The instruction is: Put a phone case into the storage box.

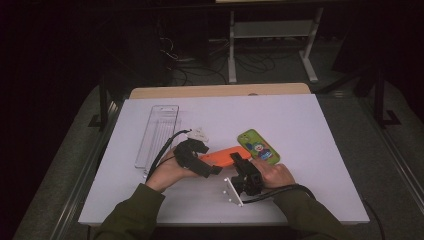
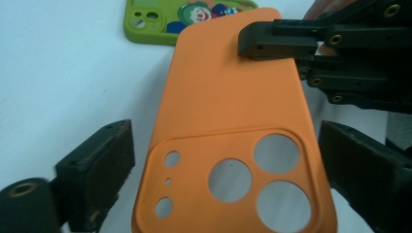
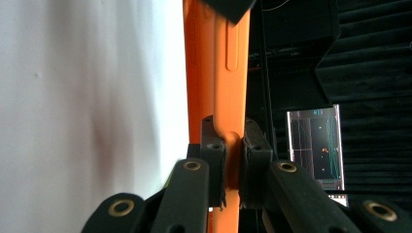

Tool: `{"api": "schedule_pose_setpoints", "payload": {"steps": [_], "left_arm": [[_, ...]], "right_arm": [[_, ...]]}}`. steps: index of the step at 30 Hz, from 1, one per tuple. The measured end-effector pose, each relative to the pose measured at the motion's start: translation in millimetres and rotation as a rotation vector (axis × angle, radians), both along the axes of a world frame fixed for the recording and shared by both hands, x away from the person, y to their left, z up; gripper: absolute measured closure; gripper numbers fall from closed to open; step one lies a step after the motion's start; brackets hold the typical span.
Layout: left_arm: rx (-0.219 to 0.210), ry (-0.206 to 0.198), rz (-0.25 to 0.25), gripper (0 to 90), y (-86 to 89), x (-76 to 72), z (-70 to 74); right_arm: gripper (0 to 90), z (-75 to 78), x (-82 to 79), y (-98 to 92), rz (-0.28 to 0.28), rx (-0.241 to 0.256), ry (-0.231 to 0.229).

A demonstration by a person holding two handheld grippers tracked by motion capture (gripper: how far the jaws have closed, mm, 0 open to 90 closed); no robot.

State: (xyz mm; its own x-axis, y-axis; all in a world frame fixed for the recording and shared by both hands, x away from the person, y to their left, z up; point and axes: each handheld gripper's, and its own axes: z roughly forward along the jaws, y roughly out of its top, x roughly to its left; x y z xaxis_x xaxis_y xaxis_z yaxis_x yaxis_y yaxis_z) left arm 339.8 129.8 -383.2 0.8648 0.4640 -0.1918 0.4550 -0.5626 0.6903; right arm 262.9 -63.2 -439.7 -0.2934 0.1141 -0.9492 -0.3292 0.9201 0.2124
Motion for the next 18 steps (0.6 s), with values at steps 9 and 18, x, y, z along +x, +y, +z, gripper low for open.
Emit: {"api": "schedule_pose_setpoints", "payload": {"steps": [9,18], "left_arm": [[-0.048,-0.026,-0.033,0.0,9.6,0.0,7.6],[-0.076,-0.046,-0.017,0.0,27.4,2.4,18.8]], "right_arm": [[82.0,0.8,2.1,-1.0,-0.022,0.002,0.021],[81.8,1.1,7.6,-6.2,-0.092,0.074,0.121]]}}
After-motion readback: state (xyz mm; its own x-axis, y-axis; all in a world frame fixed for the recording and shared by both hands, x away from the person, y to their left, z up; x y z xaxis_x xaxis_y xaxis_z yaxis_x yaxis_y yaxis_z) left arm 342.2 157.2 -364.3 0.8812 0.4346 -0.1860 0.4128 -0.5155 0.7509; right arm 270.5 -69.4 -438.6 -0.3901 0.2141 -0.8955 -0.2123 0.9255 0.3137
